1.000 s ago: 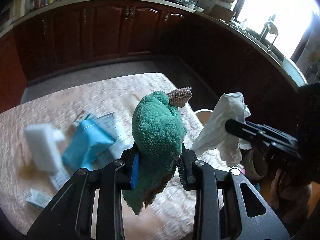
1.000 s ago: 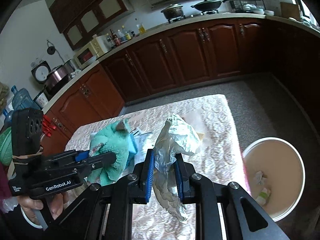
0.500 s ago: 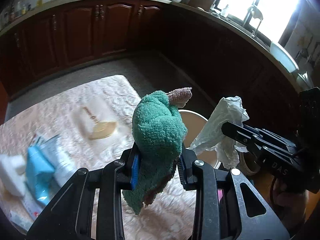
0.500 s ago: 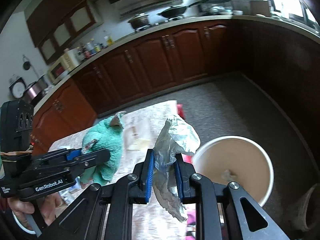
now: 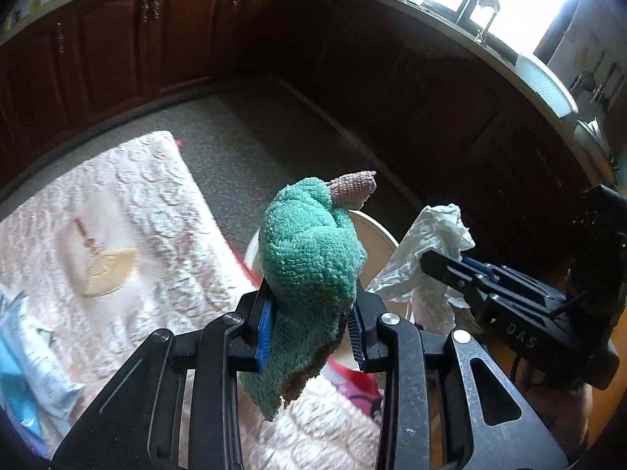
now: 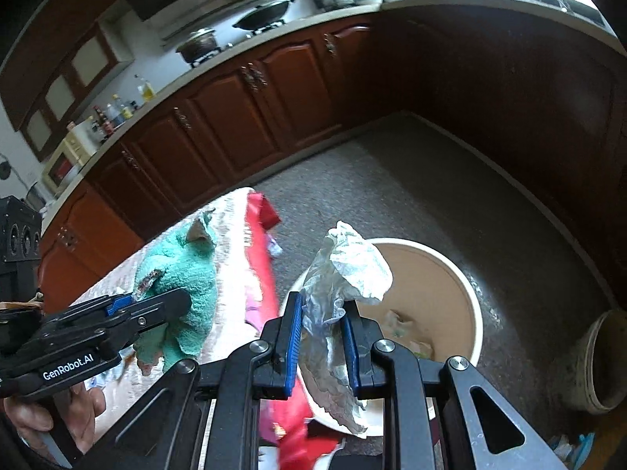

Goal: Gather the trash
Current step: 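Lift the towel and tissue and carry both toward the white bucket, then open both grippers over the bucket to drop the towel and tissue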

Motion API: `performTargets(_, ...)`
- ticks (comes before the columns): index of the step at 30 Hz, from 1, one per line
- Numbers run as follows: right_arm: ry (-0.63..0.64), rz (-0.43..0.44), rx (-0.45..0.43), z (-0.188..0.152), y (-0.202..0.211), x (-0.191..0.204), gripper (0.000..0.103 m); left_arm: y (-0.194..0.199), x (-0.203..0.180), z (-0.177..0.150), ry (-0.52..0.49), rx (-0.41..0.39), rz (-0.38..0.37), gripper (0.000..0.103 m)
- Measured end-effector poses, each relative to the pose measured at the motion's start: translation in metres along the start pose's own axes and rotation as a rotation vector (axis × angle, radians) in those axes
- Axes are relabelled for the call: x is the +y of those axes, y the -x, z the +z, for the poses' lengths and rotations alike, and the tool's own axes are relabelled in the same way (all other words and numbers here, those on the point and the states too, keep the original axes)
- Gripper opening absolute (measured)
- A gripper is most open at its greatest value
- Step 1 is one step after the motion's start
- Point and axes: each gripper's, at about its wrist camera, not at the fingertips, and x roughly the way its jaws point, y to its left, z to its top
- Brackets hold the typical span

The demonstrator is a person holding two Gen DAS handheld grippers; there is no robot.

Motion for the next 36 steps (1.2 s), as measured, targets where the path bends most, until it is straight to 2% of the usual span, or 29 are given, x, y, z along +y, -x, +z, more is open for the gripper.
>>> performTargets(12,-0.044,-0.083,0.094,-0.013,-0.044,-0.032,0.018,-0.048,0.003,0.006,0.026,0.067,-0.047,0.030)
performTargets(17,-0.054,-0.111,0.121,-0.022,-0.057,-0.040,0.019,-0.058,0.005,0.011,0.037,0.085,-0.054,0.036)
performTargets(19,-0.055,-0.127,0.134,-0.023,-0.061,-0.041,0.022,-0.062,0.005,0.014,0.041,0.089,-0.061,0.041)
performTargets(20,-0.060,-0.130,0.137,-0.023,-0.063,-0.042,0.023,-0.064,0.005,0.015,0.044,0.091,-0.065,0.047)
performTargets(21,-0.071,-0.132,0.139,-0.024,-0.063,-0.044,0.030,-0.065,0.006,0.015,0.048,0.092,-0.069,0.053)
performTargets(22,-0.079,-0.134,0.139,-0.024,-0.064,-0.045,0.040,-0.064,0.006,0.015,0.049,0.091,-0.071,0.054)
performTargets(24,-0.098,-0.130,0.129,-0.024,-0.063,-0.048,0.047,-0.064,0.005,0.016,0.047,0.090,-0.067,0.055)
performTargets(36,-0.116,-0.118,0.122,-0.028,-0.057,-0.052,0.047,-0.054,0.002,0.008,0.030,0.072,-0.048,0.057)
